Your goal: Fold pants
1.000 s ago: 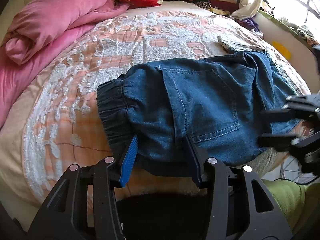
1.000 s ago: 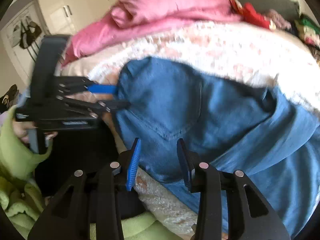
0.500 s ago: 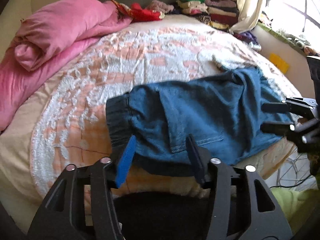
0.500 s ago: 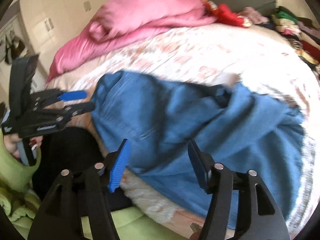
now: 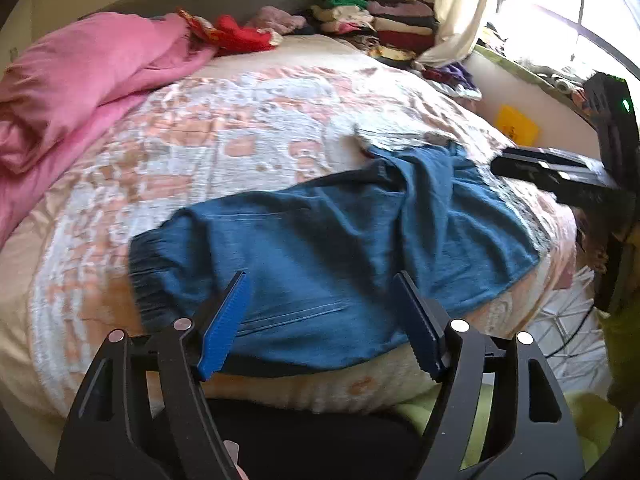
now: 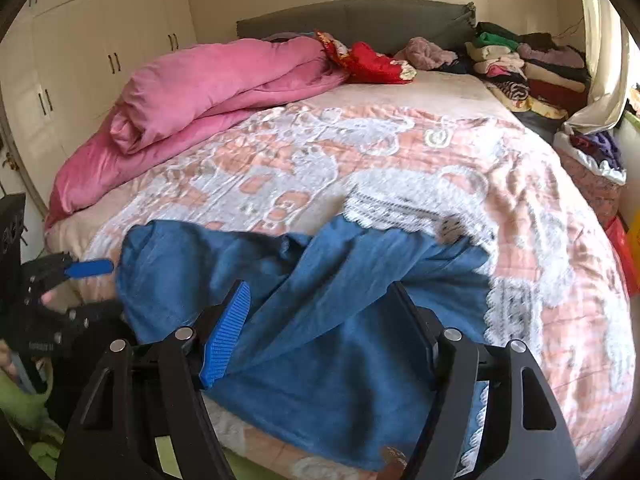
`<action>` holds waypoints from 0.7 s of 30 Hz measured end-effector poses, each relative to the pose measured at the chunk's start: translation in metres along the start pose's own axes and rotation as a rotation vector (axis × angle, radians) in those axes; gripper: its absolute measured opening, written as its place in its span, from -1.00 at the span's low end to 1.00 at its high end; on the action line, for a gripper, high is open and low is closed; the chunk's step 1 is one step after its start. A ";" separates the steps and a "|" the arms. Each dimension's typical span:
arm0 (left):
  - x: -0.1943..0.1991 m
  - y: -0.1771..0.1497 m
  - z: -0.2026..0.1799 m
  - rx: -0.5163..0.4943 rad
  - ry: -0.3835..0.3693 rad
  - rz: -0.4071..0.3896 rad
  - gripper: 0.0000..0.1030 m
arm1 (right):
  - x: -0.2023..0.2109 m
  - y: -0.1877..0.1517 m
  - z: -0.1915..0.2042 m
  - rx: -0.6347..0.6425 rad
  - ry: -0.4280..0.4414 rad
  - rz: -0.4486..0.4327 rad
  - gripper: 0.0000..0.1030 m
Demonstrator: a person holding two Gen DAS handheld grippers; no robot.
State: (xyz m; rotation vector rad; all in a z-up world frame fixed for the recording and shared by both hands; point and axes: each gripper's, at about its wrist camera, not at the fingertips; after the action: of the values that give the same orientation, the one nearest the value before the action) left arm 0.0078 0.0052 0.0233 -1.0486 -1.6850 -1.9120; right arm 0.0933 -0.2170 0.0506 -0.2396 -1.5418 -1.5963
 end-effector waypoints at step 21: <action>-0.082 0.022 -0.046 -0.016 -0.203 0.152 0.12 | -0.112 0.078 -0.001 0.070 -0.068 0.153 0.35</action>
State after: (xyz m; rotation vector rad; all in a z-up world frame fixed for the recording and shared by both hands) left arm 0.0638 -0.0586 -0.0221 -1.3761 -1.6435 -1.7762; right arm 0.2140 -0.1561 0.0307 -0.3668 -1.5889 -1.4254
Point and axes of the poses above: each gripper's, at about its wrist camera, not at the fingertips, and x roughly against the way its jaws point, z to its left, y to its top, and after that the axes turned 7 degrees about -x, right-handed
